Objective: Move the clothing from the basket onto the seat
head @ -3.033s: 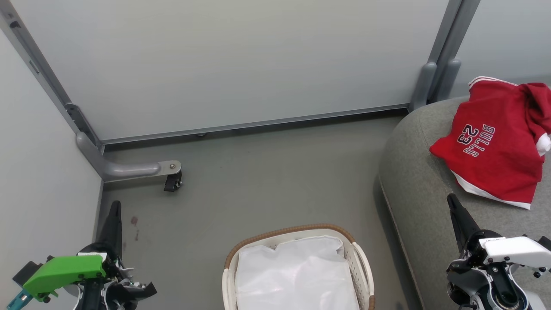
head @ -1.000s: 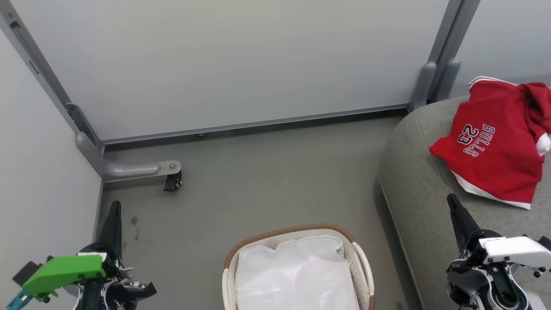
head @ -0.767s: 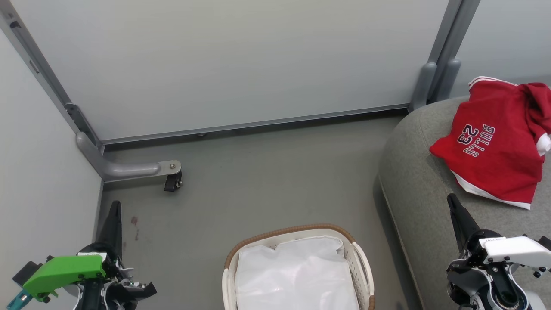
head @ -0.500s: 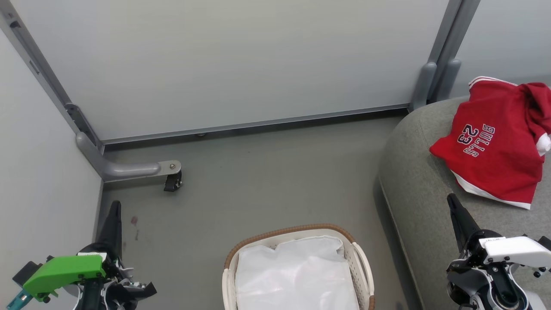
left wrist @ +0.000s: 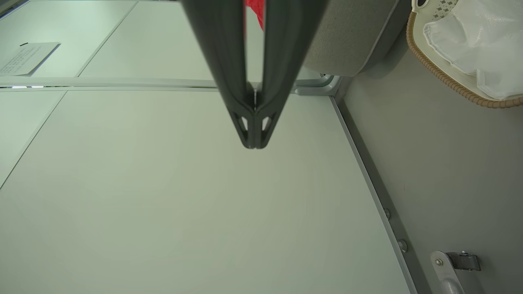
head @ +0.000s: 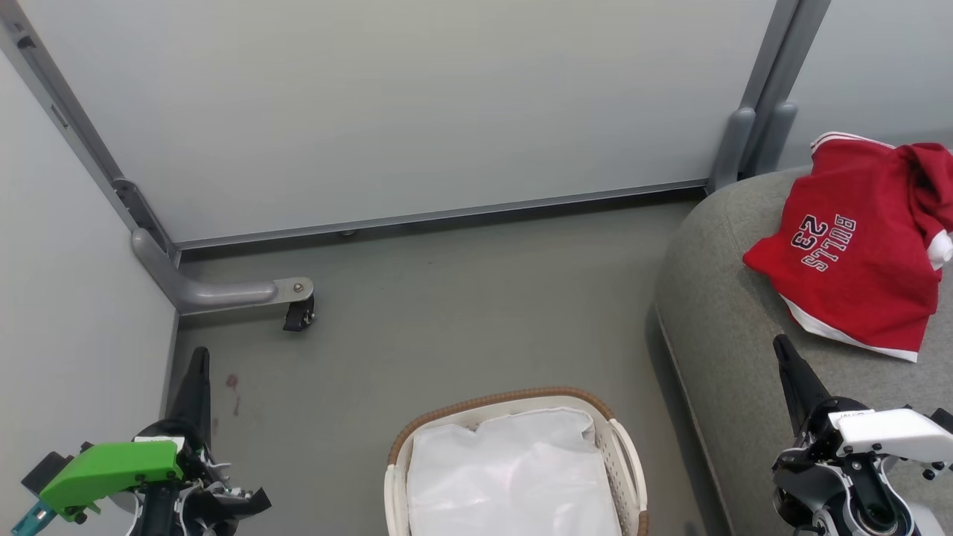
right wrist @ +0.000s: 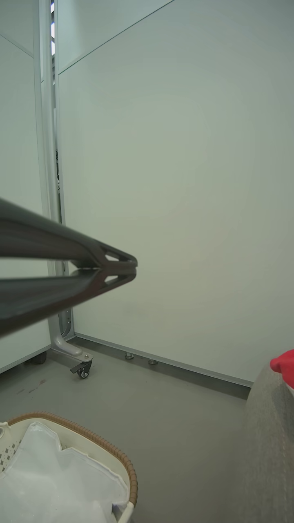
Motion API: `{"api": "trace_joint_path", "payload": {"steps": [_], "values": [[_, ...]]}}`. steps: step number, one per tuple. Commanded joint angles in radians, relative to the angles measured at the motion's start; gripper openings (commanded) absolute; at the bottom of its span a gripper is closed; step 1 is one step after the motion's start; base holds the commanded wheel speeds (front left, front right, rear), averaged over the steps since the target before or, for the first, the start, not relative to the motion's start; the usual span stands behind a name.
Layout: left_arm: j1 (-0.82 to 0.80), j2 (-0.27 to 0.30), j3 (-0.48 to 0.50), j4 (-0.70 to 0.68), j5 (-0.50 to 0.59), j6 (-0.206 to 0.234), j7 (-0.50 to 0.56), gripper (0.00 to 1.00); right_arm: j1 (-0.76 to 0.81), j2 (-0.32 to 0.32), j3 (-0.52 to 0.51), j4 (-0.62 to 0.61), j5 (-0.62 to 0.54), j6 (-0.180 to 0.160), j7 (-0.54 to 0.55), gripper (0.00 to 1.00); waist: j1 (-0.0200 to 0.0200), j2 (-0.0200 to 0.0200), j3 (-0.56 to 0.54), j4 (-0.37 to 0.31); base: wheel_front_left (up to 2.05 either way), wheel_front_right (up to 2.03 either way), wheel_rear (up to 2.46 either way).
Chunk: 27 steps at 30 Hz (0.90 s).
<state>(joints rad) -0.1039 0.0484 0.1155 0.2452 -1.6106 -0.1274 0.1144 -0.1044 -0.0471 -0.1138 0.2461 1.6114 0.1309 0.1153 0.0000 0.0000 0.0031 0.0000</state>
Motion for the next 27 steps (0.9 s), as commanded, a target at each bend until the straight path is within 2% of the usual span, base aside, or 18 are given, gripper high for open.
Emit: {"api": "trace_joint_path", "payload": {"steps": [1, 27], "values": [[-0.010, 0.004, 0.002, -0.002, -0.003, -0.006, 0.004, 0.00, -0.008, -0.006, -0.002, -0.004, 0.003, 0.000, 0.001, 0.00, 0.0000, 0.0000, 0.000, 0.000, 0.00, 0.00, 0.00], [-0.010, 0.003, 0.002, -0.002, -0.003, -0.006, 0.004, 0.00, -0.008, -0.006, -0.002, -0.004, 0.003, 0.000, 0.001, 0.00, 0.0000, 0.0000, 0.000, 0.000, 0.00, 0.00, 0.00]]}}
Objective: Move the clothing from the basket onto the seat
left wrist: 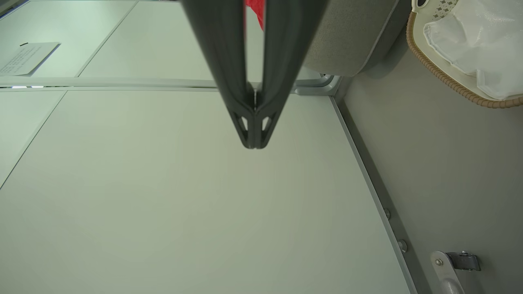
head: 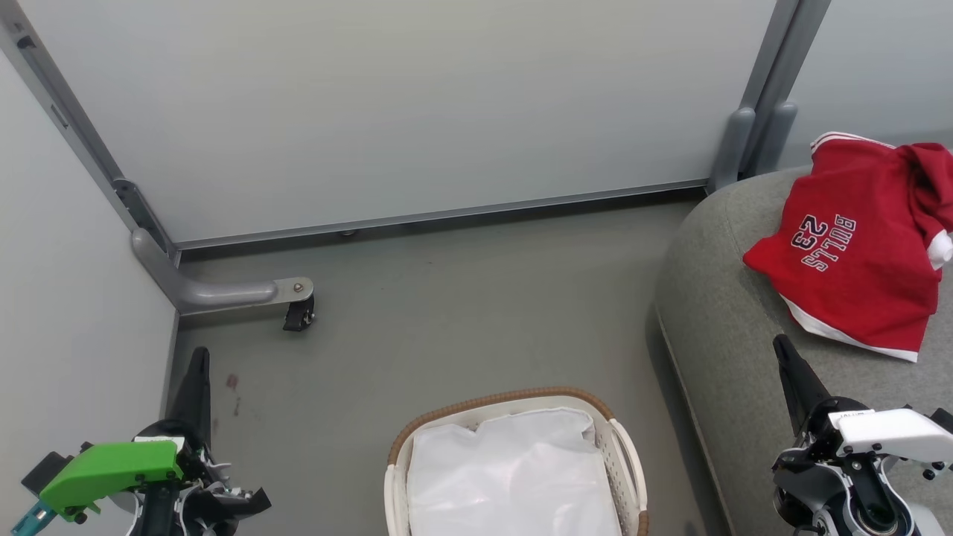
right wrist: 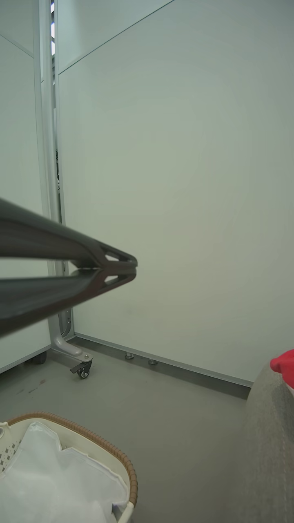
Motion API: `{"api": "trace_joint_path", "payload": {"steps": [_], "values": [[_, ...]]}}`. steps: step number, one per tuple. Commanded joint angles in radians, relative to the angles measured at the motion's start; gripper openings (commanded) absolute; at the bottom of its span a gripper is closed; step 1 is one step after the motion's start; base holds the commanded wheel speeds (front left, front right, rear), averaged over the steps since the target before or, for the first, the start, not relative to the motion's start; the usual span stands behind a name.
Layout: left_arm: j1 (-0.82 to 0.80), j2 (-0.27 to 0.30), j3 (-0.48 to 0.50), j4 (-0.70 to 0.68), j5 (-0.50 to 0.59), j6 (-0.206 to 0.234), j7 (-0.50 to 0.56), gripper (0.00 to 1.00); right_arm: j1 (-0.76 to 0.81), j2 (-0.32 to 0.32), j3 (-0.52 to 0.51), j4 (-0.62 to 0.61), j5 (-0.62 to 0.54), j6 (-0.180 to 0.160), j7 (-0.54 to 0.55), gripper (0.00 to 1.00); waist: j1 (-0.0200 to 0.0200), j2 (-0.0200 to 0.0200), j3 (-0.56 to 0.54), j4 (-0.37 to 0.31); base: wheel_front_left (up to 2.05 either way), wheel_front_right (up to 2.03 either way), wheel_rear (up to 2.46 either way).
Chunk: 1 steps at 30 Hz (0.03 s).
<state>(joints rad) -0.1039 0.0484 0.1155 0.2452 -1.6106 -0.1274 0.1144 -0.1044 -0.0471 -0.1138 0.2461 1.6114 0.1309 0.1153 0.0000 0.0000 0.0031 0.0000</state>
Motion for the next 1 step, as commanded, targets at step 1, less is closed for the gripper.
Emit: {"api": "trace_joint_path", "payload": {"steps": [1], "values": [[-0.010, 0.003, 0.002, -0.002, -0.003, -0.006, 0.004, 0.00, -0.008, -0.006, -0.002, -0.004, 0.003, 0.000, 0.001, 0.00, 0.0000, 0.0000, 0.000, 0.000, 0.00, 0.00, 0.00]]}}
